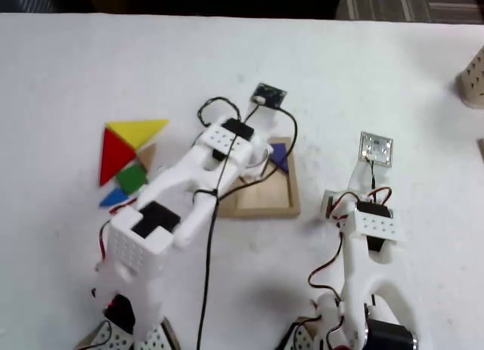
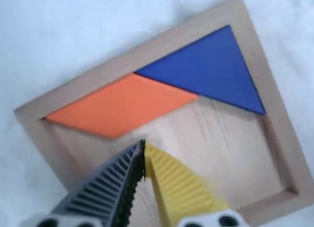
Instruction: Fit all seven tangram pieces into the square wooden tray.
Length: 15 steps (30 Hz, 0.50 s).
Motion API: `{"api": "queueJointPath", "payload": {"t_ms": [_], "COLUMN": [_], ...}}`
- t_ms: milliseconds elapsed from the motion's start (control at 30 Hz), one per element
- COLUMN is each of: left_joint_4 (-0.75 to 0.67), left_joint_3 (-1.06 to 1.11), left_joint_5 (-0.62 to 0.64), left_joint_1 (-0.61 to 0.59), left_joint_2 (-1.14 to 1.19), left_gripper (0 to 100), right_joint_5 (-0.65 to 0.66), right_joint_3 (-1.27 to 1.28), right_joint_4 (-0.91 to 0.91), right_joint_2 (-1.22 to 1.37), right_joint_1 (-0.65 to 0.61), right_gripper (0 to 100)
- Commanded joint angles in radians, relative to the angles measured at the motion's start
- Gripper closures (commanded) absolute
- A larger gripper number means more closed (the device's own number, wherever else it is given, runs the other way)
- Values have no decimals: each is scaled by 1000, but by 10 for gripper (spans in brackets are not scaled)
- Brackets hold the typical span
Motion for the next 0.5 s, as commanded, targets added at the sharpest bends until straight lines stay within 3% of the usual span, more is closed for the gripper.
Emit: {"api": "queueJointPath", "payload": {"t_ms": [0, 233, 300, 467], "left_joint_4": [84, 245, 230, 94], "left_joint_3": [-49, 8, 74, 304], "left_joint_5": [0, -2, -11, -167], "left_joint_1": [8, -145, -214, -354], "left_joint_2": [-116, -265, -328, -532], "left_gripper": [980, 980, 980, 980], "right_joint_5": [17, 17, 17, 17], "right_joint_3": [-5, -3, -3, -2], "right_joint_4": [-16, -33, -36, -36], "right_joint_2": [-38, -38, -38, -38], "right_joint_1": [-8, -8, -8, -8], "right_gripper": [939, 939, 939, 939]}}
